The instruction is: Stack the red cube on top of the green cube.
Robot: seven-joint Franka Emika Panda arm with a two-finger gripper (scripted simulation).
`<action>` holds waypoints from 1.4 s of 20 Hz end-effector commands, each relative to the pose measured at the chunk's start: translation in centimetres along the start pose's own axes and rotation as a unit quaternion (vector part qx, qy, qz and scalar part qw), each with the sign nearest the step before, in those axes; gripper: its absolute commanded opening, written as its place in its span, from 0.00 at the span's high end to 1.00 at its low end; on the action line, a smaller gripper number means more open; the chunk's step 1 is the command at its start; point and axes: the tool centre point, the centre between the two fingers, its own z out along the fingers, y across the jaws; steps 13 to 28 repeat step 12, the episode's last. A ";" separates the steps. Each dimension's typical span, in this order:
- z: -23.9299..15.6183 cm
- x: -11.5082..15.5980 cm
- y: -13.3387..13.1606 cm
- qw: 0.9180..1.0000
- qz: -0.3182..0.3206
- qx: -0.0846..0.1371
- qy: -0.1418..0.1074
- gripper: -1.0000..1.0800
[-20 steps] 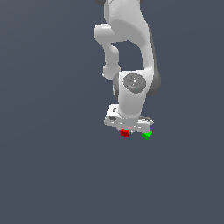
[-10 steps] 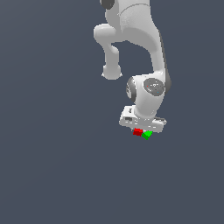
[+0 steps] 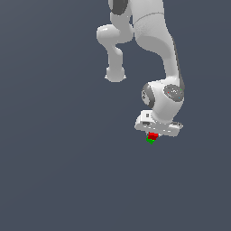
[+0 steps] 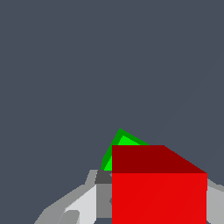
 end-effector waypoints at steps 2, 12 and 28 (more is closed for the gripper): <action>0.1 0.0 -0.3 1.000 0.001 0.000 0.001 1.00; 0.1 0.0 -0.3 1.000 0.001 0.000 0.001 0.04; 0.1 0.0 -0.3 1.000 0.001 0.000 0.001 0.04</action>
